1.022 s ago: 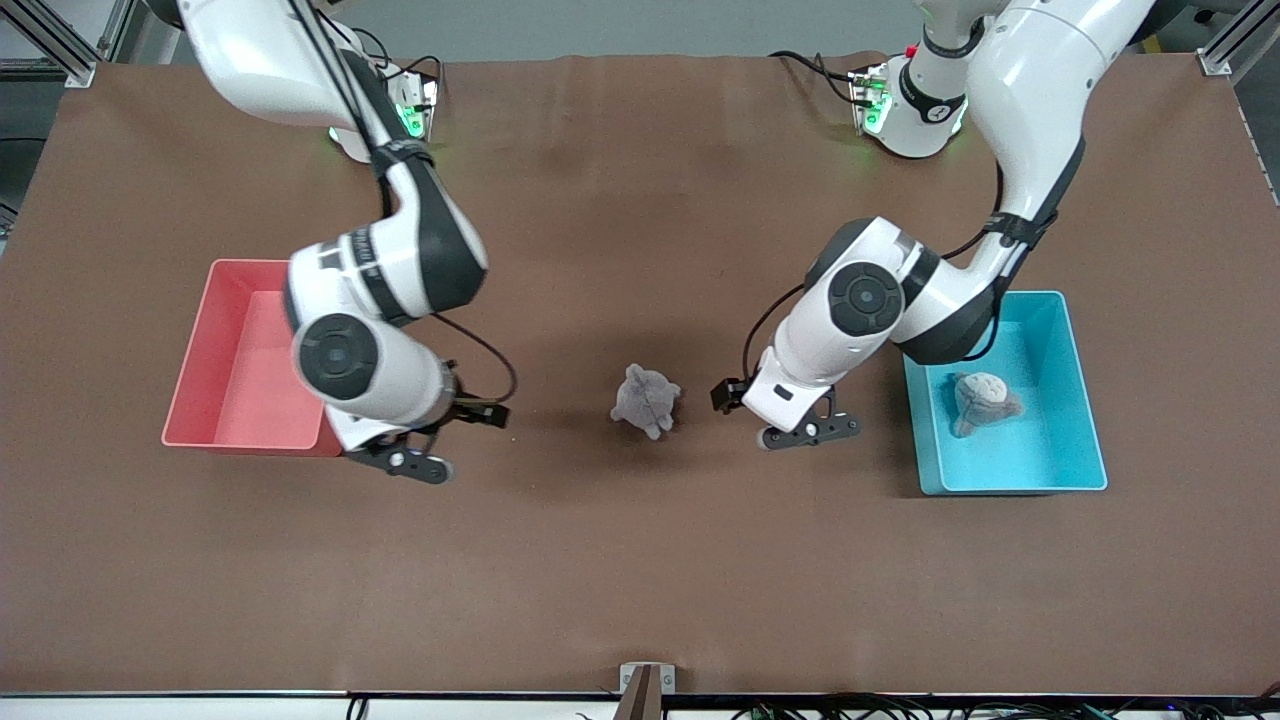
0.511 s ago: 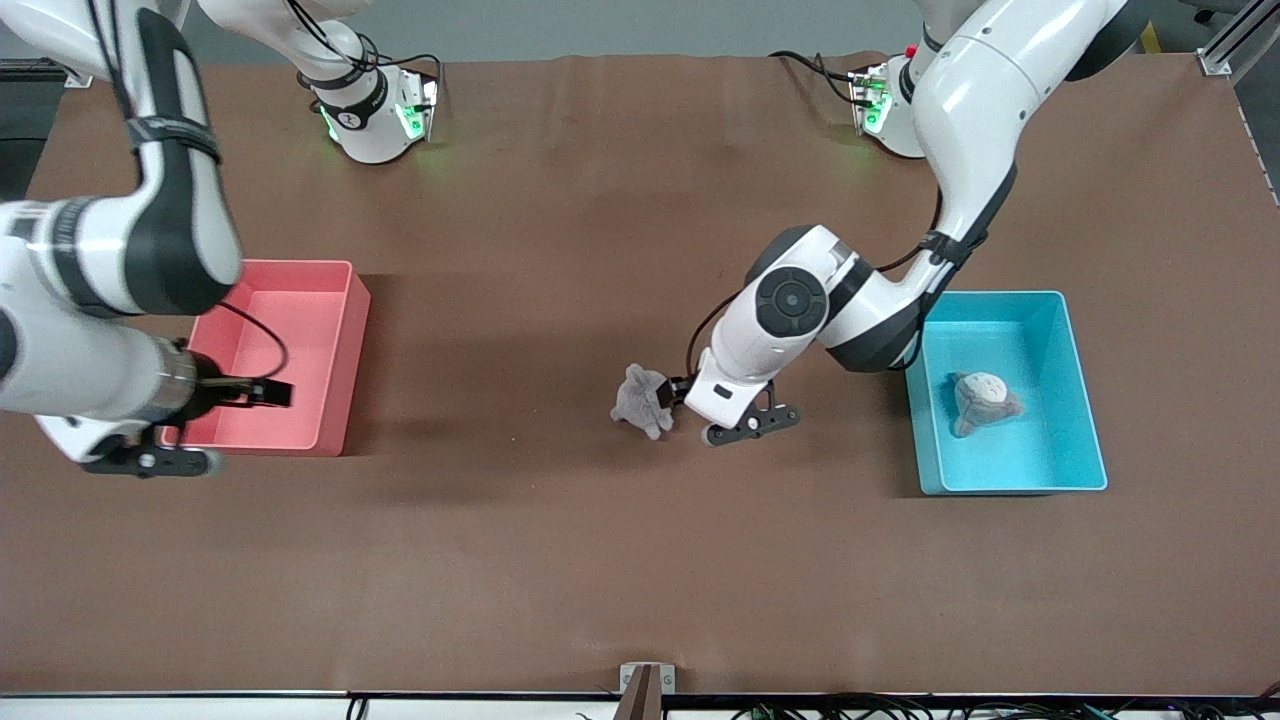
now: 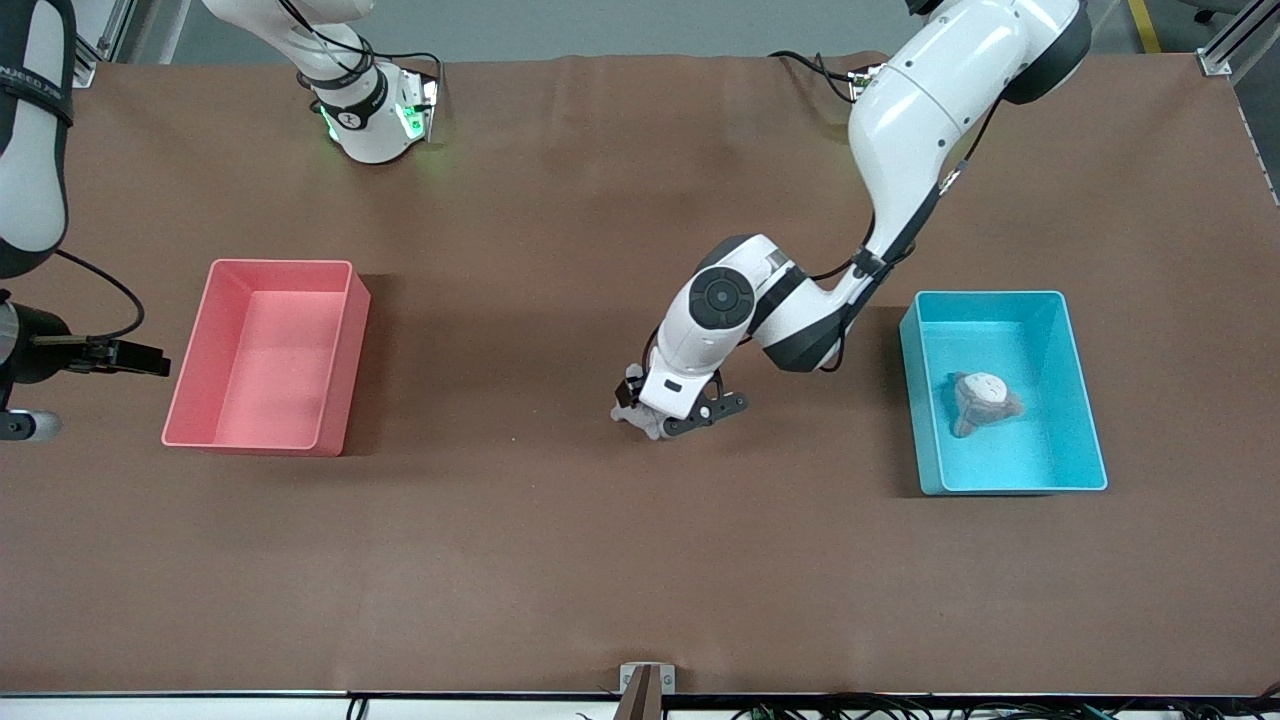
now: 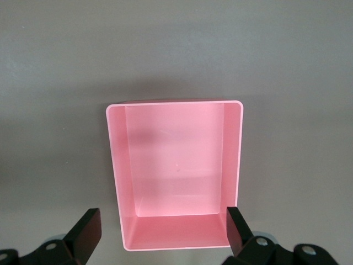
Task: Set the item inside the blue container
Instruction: 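Grasp the second plush with the left gripper while the right gripper retracts, then carry the second plush into the blue box with the left gripper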
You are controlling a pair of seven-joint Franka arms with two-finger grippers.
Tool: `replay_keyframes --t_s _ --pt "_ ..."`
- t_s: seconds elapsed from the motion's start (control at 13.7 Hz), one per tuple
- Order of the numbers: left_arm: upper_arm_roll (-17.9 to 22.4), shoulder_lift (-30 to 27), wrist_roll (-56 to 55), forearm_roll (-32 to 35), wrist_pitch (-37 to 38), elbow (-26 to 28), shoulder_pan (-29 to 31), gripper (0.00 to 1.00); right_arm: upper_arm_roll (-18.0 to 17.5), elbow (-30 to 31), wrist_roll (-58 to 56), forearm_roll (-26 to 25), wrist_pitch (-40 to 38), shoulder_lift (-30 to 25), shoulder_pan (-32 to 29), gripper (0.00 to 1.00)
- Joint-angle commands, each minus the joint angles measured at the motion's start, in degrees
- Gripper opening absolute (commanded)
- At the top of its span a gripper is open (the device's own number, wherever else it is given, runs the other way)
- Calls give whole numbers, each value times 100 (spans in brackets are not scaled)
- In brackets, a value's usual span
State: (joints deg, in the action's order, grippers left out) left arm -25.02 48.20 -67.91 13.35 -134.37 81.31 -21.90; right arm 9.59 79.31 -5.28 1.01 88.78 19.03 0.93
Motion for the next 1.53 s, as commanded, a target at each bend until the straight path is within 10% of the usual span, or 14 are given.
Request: replay_keyframes --t_s 0.0,0.8,1.24,1.46 --pt "242 269 -125 89 -168 -378 -314 100 -98 67 -53 -83 -45 -110 -207 100" --pt "356 550 -64 141 -283 -343 -402 97 -124 -126 1 22 -360 -119 -234 100" --pt "383 542 -55 141 -283 -343 -411 35 -116 382 -17 58 -282 -557 -251 100" --pt "383 411 -82 159 -274 -343 -385 21 -116 1259 -17 58 138 -1311 -251 100"
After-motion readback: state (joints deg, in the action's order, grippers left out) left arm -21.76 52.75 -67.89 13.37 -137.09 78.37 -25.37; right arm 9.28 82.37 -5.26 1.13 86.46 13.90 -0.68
